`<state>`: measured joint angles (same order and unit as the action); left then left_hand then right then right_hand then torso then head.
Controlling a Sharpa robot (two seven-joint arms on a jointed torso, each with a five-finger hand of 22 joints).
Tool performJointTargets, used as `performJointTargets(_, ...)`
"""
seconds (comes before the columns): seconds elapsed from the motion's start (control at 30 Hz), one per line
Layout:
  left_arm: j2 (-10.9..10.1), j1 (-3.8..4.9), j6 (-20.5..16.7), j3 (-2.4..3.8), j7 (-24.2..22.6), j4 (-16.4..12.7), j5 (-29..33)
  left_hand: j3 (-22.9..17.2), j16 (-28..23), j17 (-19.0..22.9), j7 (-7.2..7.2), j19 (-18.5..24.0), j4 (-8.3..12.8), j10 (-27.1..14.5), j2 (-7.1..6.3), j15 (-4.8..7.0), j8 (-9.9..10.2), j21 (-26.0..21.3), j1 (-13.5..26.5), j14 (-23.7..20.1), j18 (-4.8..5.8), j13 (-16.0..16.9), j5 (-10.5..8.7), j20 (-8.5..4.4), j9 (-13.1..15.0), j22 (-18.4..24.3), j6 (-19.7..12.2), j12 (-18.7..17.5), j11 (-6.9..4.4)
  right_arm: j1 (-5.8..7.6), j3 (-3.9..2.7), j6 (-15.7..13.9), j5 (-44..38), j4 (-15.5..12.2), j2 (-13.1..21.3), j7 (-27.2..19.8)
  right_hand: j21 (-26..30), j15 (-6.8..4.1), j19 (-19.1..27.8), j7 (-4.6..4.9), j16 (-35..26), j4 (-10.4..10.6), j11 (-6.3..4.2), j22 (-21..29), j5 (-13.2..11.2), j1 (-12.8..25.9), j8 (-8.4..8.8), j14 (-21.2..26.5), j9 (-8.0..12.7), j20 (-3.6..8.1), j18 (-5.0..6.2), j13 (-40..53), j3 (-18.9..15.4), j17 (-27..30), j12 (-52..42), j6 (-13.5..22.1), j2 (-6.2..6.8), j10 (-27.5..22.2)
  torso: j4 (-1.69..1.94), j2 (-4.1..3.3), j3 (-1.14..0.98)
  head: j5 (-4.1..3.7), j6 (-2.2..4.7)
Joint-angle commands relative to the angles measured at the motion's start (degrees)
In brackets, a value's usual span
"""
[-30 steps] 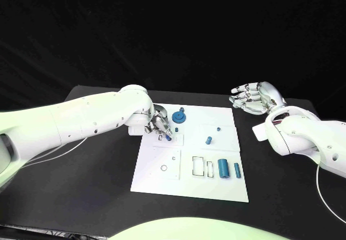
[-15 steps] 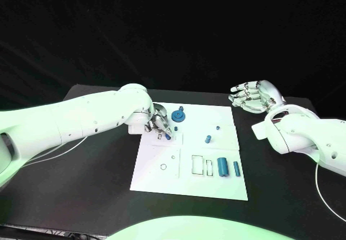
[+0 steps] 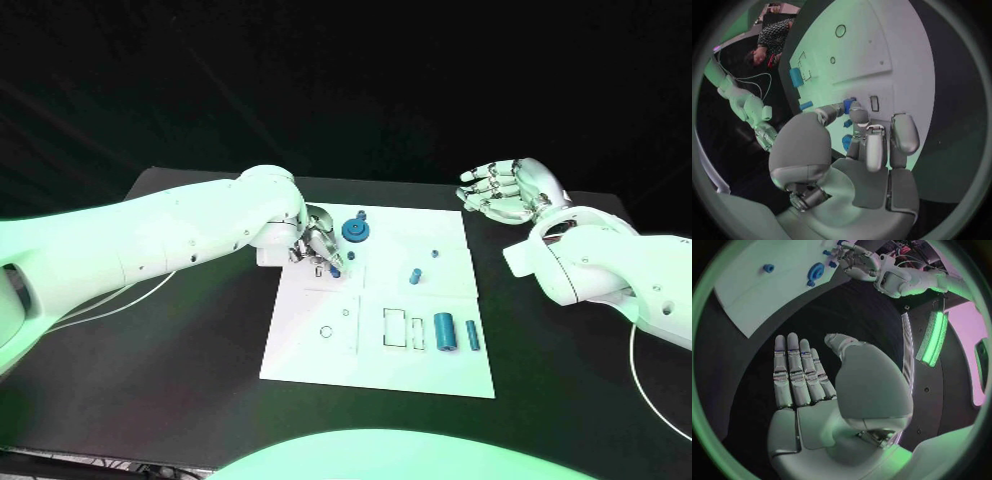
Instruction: Assemble the parts on the task board
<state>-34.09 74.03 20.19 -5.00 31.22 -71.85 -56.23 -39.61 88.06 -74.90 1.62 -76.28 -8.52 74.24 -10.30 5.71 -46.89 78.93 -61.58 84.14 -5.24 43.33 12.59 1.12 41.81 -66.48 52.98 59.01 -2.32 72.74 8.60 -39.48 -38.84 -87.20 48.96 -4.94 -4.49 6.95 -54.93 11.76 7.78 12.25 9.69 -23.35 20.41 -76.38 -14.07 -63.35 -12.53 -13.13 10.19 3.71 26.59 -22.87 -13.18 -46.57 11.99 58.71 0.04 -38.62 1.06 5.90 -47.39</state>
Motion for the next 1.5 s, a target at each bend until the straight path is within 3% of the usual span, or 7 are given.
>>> performJointTargets(0.03, 0.38, -0.65, 1.03, -0.41, 0.26, 0.06, -0.72, -7.1, 0.08, -11.27, -0.35, -0.26, 7.2, 0.03, 2.84, -0.24, 0.16, 0.37, -3.45, 4.84, 0.38, 0.02, 0.21, -0.08, -0.01, -0.09, 0.05, 0.21, -0.33, -0.02, -0.01, 0.74, -0.49, -0.13, 0.0, -0.48, 0.34, 0.06, -0.14, 2.25, -0.17, -0.2, 0.34, 0.05, 0.34, 0.49, 0.28, 0.01, 0.09, -0.25, 0.27, -0.04, 0.05, 0.05, 0.13, 0.2, 0.03, -0.18, -0.01, 0.07, -0.03, -0.03, -0.05)
performJointTargets(0.5, 0.57, -0.69, -0.17, -0.46, 0.17, 0.2, -0.1, -7.72, 0.67, -12.45, -0.77, -0.94, 7.54, 1.18, 1.51, -0.08, -0.17, 0.9, -1.77, 5.16, 0.58, 1.31, 1.36, -0.2, 0.66, -1.18, 1.45, 1.45, -0.64, -0.02, -0.01, 0.76, -0.49, -0.2, 0.02, -0.51, 0.34, 0.06, -0.14, 2.25, -0.17, -0.2, 0.34, 0.05, 0.34, 0.49, 0.28, 0.01, 0.09, -0.25, 0.27, -0.04, 0.05, 0.05, 0.13, 0.2, 0.03, -0.18, 0.05, 0.06, -0.02, -0.16, 0.01)
performJointTargets(1.03, 0.91, -0.75, -0.76, -0.51, 0.12, 0.55, 0.18, -4.91, 0.86, -12.81, -1.42, -1.24, 4.97, 1.79, 0.48, 0.31, -0.25, 1.07, 2.32, 5.25, 0.68, 1.33, 0.85, -0.57, 1.5, -1.69, 2.6, 1.64, -1.11, -0.02, -0.01, 0.73, -0.47, -0.21, 0.04, -0.54, 0.34, 0.06, -0.14, 2.25, -0.17, -0.2, 0.34, 0.05, 0.34, 0.49, 0.28, 0.01, 0.09, -0.25, 0.27, -0.04, 0.05, 0.05, 0.13, 0.2, 0.03, -0.18, 0.05, 0.04, 0.0, -0.27, -0.1)
performJointTargets(1.5, 0.74, -0.76, -0.05, -0.56, 0.14, 0.7, -0.38, -3.32, 0.93, -12.96, -1.59, -1.33, 4.06, 1.89, 0.06, 0.42, -0.13, 1.11, 3.53, 5.29, 0.71, 1.37, 0.75, -0.69, 1.73, -1.84, 2.89, 1.72, -1.23, -0.02, -0.01, 0.7, -0.46, -0.26, 0.13, -0.56, 0.34, 0.06, -0.14, 2.25, -0.17, -0.2, 0.34, 0.05, 0.34, 0.49, 0.28, 0.01, 0.09, -0.25, 0.27, -0.04, 0.05, 0.05, 0.13, 0.2, 0.03, -0.18, 0.12, 0.04, 0.0, -0.39, -0.33)
